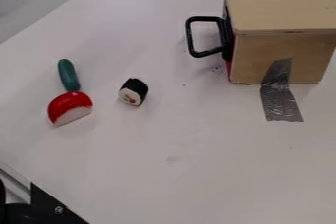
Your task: Open the drawer
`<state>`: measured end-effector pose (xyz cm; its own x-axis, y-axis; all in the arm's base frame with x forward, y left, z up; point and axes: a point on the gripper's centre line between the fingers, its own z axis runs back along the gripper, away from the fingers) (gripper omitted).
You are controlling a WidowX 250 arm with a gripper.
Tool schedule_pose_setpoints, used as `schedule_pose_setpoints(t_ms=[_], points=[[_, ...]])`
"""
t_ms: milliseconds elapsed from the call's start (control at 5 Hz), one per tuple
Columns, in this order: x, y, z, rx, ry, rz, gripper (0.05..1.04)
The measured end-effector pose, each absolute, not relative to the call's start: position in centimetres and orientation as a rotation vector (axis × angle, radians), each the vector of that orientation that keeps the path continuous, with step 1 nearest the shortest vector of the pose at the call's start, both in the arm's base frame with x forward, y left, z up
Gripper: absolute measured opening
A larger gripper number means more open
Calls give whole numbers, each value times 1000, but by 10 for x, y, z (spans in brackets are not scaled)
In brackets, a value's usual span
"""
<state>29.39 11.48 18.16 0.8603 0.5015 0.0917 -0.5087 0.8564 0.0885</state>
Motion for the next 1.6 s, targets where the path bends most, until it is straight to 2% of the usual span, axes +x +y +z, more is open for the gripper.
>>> schedule_pose_setpoints(t_ms=[200,400,600,1400,1600], points=[[293,113,171,111,-29,526,990],[315,85,154,142,-50,532,990],[335,60,131,176,-26,514,990],[391,68,71,177,39,684,990],[397,73,67,166,36,722,990]])
